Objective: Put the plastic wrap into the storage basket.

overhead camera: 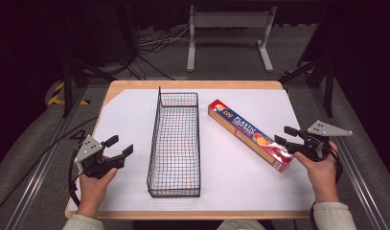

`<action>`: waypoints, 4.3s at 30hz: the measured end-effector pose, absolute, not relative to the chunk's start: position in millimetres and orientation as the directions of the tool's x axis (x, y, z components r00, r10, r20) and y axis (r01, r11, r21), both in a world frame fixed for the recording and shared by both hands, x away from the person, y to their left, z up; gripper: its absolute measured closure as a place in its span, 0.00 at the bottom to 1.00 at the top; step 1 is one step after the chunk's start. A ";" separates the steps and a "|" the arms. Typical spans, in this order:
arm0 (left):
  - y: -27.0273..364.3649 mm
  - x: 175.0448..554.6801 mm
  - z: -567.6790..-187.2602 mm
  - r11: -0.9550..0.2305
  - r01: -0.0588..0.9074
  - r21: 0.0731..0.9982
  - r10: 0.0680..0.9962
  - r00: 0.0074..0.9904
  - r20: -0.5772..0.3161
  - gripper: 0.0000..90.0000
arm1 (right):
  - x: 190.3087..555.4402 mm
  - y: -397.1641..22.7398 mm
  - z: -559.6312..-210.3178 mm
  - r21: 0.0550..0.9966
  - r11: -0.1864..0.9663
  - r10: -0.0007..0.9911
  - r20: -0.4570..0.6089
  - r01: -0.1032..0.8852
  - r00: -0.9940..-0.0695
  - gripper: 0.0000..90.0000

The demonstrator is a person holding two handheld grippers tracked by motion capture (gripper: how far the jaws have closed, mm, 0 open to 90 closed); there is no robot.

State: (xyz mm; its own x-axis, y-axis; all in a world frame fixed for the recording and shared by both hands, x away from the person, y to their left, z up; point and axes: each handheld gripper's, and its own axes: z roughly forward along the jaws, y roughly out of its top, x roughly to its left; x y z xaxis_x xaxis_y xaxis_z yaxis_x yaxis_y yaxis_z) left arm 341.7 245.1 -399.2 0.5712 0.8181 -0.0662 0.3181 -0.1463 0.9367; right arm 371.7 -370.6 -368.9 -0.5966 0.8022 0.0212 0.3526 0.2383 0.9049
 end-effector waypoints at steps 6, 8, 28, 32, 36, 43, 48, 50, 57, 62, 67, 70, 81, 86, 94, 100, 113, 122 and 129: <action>246.1 341.9 -398.0 -0.139 0.320 0.937 0.823 0.564 -0.070 0.36 | 385.2 -364.9 -354.1 0.881 0.267 0.788 0.033 0.390 -0.615 0.42; 246.2 342.4 -398.3 -0.142 0.320 0.937 0.824 0.563 -0.067 0.36 | 390.2 -364.1 -353.0 0.875 0.279 0.781 0.033 0.396 -0.624 0.41; 246.4 345.9 -401.5 -0.142 0.327 0.934 0.825 0.561 -0.070 0.36 | 431.2 -325.5 -331.5 0.772 0.410 0.787 -0.030 0.486 -0.617 0.30; 249.3 342.3 -403.1 -0.146 0.332 0.932 0.829 0.555 -0.068 0.36 | 440.3 -317.7 -329.9 0.757 0.420 0.786 -0.029 0.499 -0.618 0.29; 251.7 339.1 -403.9 -0.149 0.335 0.930 0.833 0.549 -0.064 0.36 | 448.3 -309.3 -331.3 0.711 0.424 0.799 -0.002 0.560 -0.602 0.30; 255.5 332.6 -405.5 -0.153 0.339 0.928 0.841 0.537 -0.057 0.36 | 463.9 -292.6 -342.3 0.629 0.499 0.780 -0.026 0.596 -0.625 0.27; 259.1 327.2 -406.5 -0.155 0.335 0.929 0.852 0.522 -0.046 0.36 | 473.1 -283.5 -349.7 0.591 0.528 0.766 -0.023 0.609 -0.642 0.24; 259.8 325.7 -406.7 -0.155 0.337 0.928 0.854 0.519 -0.046 0.36 | 476.7 -279.2 -354.4 0.578 0.537 0.763 -0.023 0.614 -0.646 0.22; 258.7 326.8 -407.6 -0.158 0.337 0.928 0.851 0.524 -0.045 0.36 | 485.7 -269.3 -369.9 0.523 0.564 0.758 -0.022 0.638 -0.652 0.20; 257.0 331.0 -408.2 -0.159 0.342 0.926 0.849 0.526 -0.049 0.36 | 490.2 -265.5 -376.0 0.488 0.581 0.755 -0.027 0.651 -0.655 0.18; 255.0 331.9 -408.6 -0.166 0.342 0.925 0.845 0.532 -0.045 0.36 | 492.6 -263.1 -379.8 0.464 0.599 0.748 -0.035 0.652 -0.662 0.18; 255.1 332.0 -408.5 -0.163 0.342 0.926 0.845 0.533 -0.048 0.36 | 493.3 -260.2 -382.4 0.448 0.608 0.746 -0.038 0.656 -0.665 0.18; 255.2 333.1 -409.0 -0.165 0.341 0.926 0.846 0.532 -0.045 0.36 | 496.9 -253.0 -397.8 0.410 0.618 0.743 -0.025 0.671 -0.669 0.21; 255.8 333.1 -409.2 -0.163 0.341 0.926 0.846 0.531 -0.046 0.36 | 498.8 -248.9 -400.9 0.367 0.644 0.733 -0.046 0.671 -0.678 0.28; 256.5 333.3 -409.4 -0.159 0.341 0.927 0.847 0.529 -0.050 0.36 | 500.3 -244.7 -402.9 0.326 0.665 0.728 -0.080 0.672 -0.681 0.36; 257.1 334.0 -409.7 -0.156 0.343 0.926 0.846 0.530 -0.054 0.36 | 500.2 -244.4 -401.9 0.321 0.654 0.740 -0.086 0.685 -0.667 0.43; 257.4 334.5 -410.3 -0.149 0.345 0.927 0.851 0.522 -0.058 0.37 | 498.5 -239.2 -390.6 0.295 0.618 0.774 -0.069 0.728 -0.629 0.44; 256.8 337.2 -410.2 -0.120 0.337 0.934 0.856 0.512 -0.075 0.37 | 493.2 -234.9 -375.2 0.315 0.598 0.789 -0.069 0.737 -0.611 0.44; 254.4 342.7 -412.0 -0.129 0.342 0.931 0.857 0.511 -0.069 0.37 | 486.7 -233.4 -358.7 0.343 0.546 0.821 -0.034 0.764 -0.570 0.44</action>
